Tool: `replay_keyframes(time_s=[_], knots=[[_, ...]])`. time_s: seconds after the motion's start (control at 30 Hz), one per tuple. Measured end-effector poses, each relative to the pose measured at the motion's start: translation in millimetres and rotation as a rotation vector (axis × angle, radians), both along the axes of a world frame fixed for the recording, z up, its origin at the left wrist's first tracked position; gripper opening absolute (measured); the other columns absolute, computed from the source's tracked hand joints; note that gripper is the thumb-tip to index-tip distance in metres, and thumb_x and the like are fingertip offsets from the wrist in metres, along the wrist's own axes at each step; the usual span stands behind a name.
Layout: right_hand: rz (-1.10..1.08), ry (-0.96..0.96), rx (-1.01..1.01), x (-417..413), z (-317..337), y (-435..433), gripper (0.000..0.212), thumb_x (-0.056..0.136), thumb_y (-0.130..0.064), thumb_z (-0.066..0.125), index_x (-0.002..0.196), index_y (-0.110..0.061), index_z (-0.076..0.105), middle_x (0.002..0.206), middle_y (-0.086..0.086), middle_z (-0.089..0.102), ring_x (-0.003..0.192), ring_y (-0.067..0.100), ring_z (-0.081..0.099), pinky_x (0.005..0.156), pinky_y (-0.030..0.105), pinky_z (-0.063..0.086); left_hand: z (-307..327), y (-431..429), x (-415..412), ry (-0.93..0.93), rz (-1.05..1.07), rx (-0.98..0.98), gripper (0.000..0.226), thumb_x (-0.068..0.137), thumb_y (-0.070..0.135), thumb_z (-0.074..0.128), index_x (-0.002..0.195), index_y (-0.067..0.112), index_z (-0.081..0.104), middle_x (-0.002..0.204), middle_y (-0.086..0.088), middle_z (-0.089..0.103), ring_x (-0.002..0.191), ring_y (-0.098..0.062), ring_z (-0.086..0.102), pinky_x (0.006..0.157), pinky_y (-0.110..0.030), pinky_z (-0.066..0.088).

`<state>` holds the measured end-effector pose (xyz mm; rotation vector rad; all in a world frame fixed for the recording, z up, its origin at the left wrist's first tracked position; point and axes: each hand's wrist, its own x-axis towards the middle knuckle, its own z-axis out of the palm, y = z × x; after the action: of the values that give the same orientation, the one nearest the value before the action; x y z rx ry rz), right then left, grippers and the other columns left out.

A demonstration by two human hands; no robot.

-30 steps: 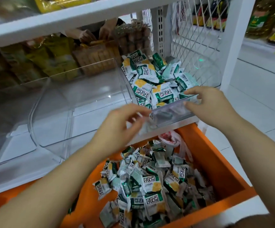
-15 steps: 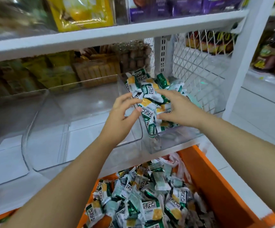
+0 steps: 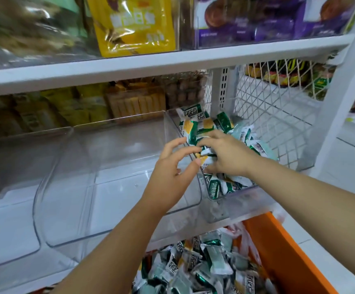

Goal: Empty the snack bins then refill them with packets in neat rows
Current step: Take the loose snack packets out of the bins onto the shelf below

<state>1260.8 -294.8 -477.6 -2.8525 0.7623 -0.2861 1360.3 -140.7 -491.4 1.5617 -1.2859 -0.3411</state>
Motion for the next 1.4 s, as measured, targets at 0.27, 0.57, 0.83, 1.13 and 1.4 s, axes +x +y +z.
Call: replay_keyframes(time_s=[0.27, 0.57, 0.83, 1.13, 1.4], knots=[[0.114, -0.105, 0.16, -24, 21, 5, 0.045, 0.082, -0.019, 0.072, 0.125, -0.025, 0.059, 0.133, 0.0, 0.056, 0.12, 0.018, 0.052, 0.099, 0.027, 0.039, 0, 0, -1, 0.0, 0.03, 0.026, 0.018, 0.091, 0.035, 0.057, 0.105, 0.046, 0.061, 0.135, 0.02, 0.038, 0.119, 0.01, 0.042, 0.098, -0.036, 0.047], [0.056, -0.206, 0.62, -21, 20, 5, 0.058, 0.095, -0.007, 0.053, 0.147, -0.022, 0.033, 0.149, -0.002, 0.038, 0.11, 0.001, 0.045, 0.085, 0.015, 0.039, 1, 1, -2, -0.008, 0.038, 0.032, 0.02, 0.092, 0.034, 0.057, 0.104, 0.049, 0.059, 0.136, 0.021, 0.038, 0.121, 0.006, 0.042, 0.099, -0.037, 0.046], [0.012, -0.15, 0.544, -16, 9, -3, 0.056, 0.077, -0.02, 0.079, 0.124, -0.026, 0.049, 0.135, 0.002, 0.048, 0.115, 0.025, 0.056, 0.092, 0.038, 0.046, 0, -1, 1, -0.02, 0.033, 0.021, 0.021, 0.092, 0.029, 0.058, 0.103, 0.047, 0.06, 0.135, 0.019, 0.038, 0.119, 0.005, 0.043, 0.095, -0.031, 0.047], [0.06, -0.163, 0.467, -16, 8, 1, 0.049, 0.074, -0.023, 0.08, 0.116, -0.027, 0.054, 0.142, 0.003, 0.045, 0.076, -0.011, 0.049, 0.066, 0.011, 0.039, 0, 0, 1, -0.011, 0.025, 0.009, 0.021, 0.092, 0.03, 0.058, 0.104, 0.048, 0.06, 0.135, 0.02, 0.038, 0.12, 0.006, 0.043, 0.094, -0.03, 0.046], [0.077, -0.39, 0.465, -97, 57, 47, 0.045, 0.067, -0.046, 0.078, 0.105, -0.039, 0.055, 0.109, -0.017, 0.056, 0.1, 0.008, 0.057, 0.088, 0.028, 0.046, 6, 1, 0, -0.035, 0.034, 0.023, 0.02, 0.094, 0.029, 0.057, 0.102, 0.047, 0.058, 0.137, 0.014, 0.039, 0.112, 0.002, 0.044, 0.075, 0.0, 0.037]])
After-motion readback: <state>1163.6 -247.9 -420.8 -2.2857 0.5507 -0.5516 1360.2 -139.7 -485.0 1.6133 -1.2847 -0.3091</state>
